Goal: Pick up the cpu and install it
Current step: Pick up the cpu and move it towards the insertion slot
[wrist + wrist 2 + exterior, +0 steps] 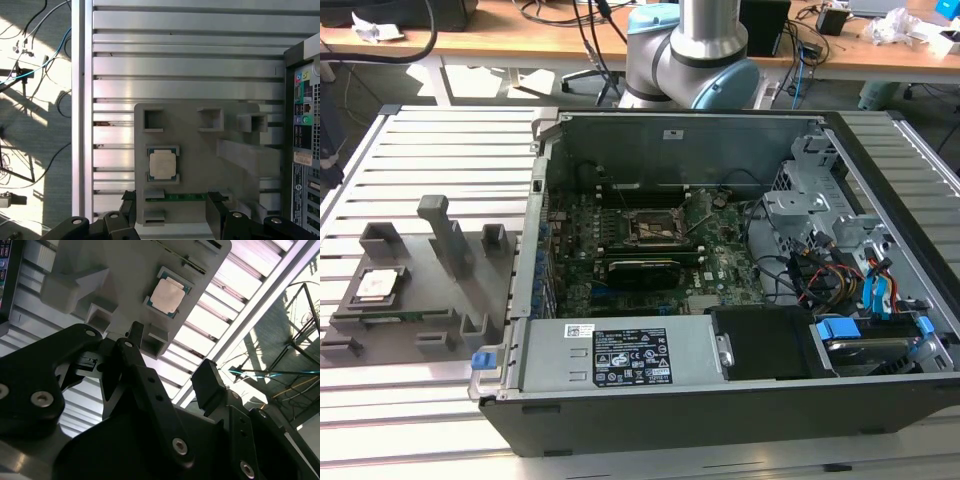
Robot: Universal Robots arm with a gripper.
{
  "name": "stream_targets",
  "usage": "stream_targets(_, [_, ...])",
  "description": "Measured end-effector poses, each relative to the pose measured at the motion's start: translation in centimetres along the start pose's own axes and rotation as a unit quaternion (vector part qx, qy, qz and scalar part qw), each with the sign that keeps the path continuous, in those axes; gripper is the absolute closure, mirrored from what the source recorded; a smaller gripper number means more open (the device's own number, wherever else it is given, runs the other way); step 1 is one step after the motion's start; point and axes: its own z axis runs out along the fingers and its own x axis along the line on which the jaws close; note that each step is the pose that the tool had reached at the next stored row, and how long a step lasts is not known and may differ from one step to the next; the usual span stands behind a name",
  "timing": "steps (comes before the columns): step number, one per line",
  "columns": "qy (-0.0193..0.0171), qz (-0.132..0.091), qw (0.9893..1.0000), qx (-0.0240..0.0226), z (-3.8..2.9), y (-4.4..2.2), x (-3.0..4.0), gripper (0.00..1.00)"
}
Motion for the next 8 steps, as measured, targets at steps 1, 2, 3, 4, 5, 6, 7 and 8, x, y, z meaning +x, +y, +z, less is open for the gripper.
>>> stream_targets(1, [0.0,0.0,1.0,0.0,0.02,0.0,0.0,0.34])
stream_targets(2, [0.0,0.0,1.0,0.0,0.06,0.0,0.0,0.34])
stream_targets(3, [0.0,0.0,1.0,0.0,0.08,0.0,0.01,0.34])
stream_targets(4, [0.0,0.0,1.0,0.0,0.1,0.0,0.01,0.34])
stream_targets(5, [0.0,0.0,1.0,0.0,0.13,0.0,0.0,0.34])
stream_targets(6, [0.0,0.0,1.0,0.0,0.16,0.0,0.0,0.34])
stream_targets(7, [0.0,0.0,1.0,0.0,0.18,0.0,0.0,0.34])
stream_targets(8, [0.0,0.0,1.0,0.0,0.2,0.0,0.01,0.34])
